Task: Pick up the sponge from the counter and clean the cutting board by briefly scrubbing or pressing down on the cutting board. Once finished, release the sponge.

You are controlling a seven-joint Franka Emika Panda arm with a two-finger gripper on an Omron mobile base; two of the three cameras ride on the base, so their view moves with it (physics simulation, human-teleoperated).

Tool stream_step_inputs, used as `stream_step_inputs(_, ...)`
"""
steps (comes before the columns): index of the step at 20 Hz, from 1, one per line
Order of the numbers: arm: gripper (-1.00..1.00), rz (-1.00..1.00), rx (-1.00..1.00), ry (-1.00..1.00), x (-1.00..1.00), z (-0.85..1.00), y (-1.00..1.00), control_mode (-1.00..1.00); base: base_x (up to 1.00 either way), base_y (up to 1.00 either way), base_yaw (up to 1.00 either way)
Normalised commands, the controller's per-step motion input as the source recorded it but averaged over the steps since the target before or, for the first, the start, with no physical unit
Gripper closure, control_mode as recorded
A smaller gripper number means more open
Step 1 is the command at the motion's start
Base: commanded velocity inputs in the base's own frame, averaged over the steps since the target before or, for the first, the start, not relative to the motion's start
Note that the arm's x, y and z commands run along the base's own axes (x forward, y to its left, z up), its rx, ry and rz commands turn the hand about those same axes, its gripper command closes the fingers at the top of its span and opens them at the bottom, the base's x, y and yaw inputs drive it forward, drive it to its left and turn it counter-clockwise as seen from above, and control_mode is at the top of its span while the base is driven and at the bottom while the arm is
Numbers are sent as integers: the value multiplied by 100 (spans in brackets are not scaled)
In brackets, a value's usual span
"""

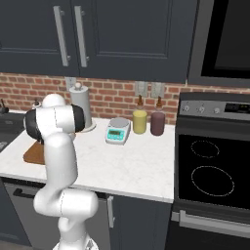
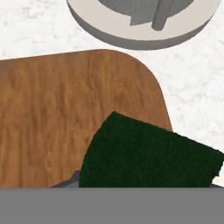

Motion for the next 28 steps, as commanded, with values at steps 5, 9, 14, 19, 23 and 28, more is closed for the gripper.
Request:
stream_step_inputs(5, 100, 0, 0, 0, 3, -32, -79, -100, 0, 0, 0)
stream_step_inputs(9, 100, 0, 2, 0, -2, -7, -100, -100, 0, 0, 0)
stream_step_inputs(14, 100, 0, 4, 0, -17, -3, -97, -100, 0, 0, 0)
stream_step_inputs(19, 100, 0, 2, 0, -30, -7, -82, -100, 0, 0, 0)
stream_step_inputs(23, 100, 0, 1, 0, -29, 0, -58, -100, 0, 0, 0)
stream_step_inputs(28, 100, 0, 0, 0, -8, -8, -42, -100, 0, 0, 0)
